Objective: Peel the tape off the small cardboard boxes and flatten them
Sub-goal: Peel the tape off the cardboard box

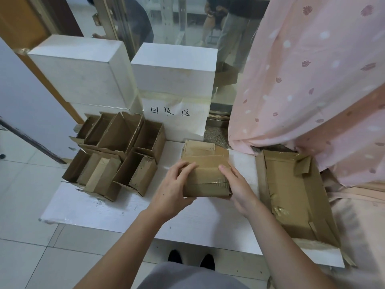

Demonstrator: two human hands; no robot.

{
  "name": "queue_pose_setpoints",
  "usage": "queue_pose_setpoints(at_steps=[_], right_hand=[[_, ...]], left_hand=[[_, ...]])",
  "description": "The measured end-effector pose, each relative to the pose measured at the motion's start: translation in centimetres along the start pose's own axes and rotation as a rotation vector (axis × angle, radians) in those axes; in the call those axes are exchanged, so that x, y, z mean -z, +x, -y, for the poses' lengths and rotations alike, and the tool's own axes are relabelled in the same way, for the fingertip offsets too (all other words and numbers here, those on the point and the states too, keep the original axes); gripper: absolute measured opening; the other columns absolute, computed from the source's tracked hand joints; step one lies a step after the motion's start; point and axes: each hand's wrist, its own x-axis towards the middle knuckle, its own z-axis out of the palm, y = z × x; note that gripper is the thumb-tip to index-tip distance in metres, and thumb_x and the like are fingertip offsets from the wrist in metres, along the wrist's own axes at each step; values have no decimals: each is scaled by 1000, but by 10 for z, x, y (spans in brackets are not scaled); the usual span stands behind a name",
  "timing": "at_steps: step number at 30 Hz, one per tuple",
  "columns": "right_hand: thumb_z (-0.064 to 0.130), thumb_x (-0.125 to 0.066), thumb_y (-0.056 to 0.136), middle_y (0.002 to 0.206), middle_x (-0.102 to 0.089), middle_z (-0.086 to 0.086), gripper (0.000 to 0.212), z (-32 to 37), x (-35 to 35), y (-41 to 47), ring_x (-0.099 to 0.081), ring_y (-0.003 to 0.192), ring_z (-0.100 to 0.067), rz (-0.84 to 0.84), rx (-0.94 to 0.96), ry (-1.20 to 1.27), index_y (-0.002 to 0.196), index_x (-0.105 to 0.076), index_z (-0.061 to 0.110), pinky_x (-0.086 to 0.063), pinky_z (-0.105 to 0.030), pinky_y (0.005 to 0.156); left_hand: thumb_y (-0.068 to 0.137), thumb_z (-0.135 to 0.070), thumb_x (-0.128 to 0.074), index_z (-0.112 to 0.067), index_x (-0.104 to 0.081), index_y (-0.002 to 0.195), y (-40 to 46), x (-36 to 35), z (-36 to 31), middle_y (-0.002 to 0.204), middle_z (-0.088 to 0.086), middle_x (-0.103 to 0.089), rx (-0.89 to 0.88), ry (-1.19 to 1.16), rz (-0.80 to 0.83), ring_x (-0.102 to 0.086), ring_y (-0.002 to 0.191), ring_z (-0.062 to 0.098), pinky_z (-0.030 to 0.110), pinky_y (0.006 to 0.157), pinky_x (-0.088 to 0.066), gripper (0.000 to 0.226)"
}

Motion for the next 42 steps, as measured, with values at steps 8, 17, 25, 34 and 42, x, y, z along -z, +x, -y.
queue_pose_setpoints(at_steps=[8, 17, 25, 34, 42], right_hand=[[47, -91, 69, 165, -15, 24, 121, 4, 16, -17, -24, 149, -2, 156, 334, -690, 152, -5, 63, -36, -34, 116], [28, -93, 71, 147, -47, 23, 95, 9, 28, -13, -47, 135, -1, 171, 275, -548, 142, -40, 62, -42, -26, 111], [32, -77, 89, 162, -30, 14, 69, 2, 22, -11, -30, 148, -5, 55, 334, -610, 146, -43, 51, -35, -39, 119], [78, -58, 81, 165, -16, 22, 77, -7, -29, -28, -8, 155, -9, 64, 354, -653, 149, -42, 47, -29, -49, 121], [39, -88, 74, 156, -40, 17, 62, 5, -16, -21, -36, 143, 2, 23, 458, -391, 130, -61, 41, -39, -37, 118]], left_hand=[[70, -41, -87, -41, -28, 156, 4, 19, 4, 142, -18, -28, 146, -162, 61, -41, 123, 2, 27, 101, -49, 104], [77, -57, -81, -45, -32, 154, 5, 32, 5, 153, -23, -35, 184, -407, 59, -40, 138, 2, 29, 114, -42, 93], [75, -53, -88, -52, -48, 138, 0, 17, 1, 135, -23, -49, 322, -403, -51, -50, 122, -3, 29, 99, -56, 75], [67, -77, -67, -45, -41, 137, 11, 0, -32, 123, -19, -43, 400, -116, -152, -52, 110, 9, 38, 83, -58, 81], [71, -65, -76, -35, -32, 158, 10, 1, -42, 143, -19, -46, 275, -278, -126, -43, 131, 1, 24, 106, -41, 102]])
